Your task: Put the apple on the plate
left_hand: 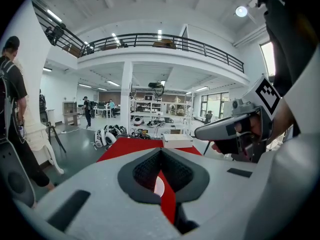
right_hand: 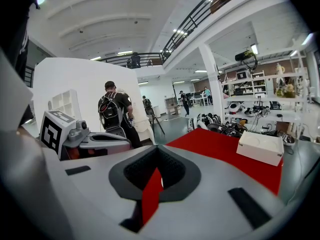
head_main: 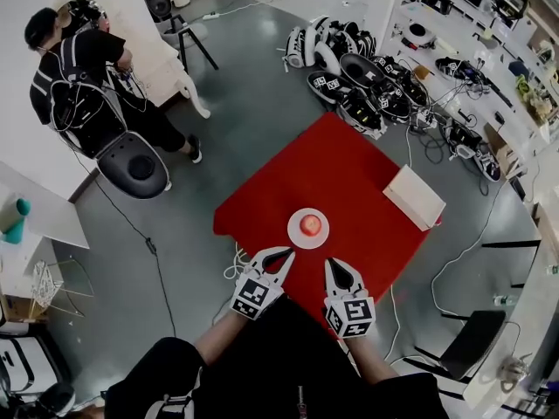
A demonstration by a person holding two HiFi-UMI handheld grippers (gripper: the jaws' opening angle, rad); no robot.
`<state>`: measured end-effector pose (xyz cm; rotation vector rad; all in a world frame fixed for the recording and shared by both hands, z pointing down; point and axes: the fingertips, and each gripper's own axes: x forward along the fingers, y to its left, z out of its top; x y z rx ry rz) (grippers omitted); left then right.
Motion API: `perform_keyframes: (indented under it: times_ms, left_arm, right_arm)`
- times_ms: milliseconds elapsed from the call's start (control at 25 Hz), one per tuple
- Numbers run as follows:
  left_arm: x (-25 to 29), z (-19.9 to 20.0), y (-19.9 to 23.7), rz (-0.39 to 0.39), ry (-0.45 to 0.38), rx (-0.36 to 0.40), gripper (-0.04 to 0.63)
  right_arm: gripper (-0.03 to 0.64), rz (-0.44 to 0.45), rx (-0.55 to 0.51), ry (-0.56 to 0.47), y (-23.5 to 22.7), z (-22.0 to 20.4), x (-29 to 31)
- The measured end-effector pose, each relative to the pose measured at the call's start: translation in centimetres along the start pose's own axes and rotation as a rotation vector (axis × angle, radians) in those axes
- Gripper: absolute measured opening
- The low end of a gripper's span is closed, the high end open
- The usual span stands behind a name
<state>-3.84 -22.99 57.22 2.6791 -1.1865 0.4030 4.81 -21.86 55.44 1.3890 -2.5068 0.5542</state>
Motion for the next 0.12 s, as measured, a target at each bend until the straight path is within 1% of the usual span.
perform_keyframes:
  times_ms: [120]
  left_arm:
    - [0.2,-0.21,-0.19,-0.008,0.003,-0.003,0.006]
  right_arm:
    - [0.011,0.002,0.0,0.002,-0.05,-0.24,-0.03]
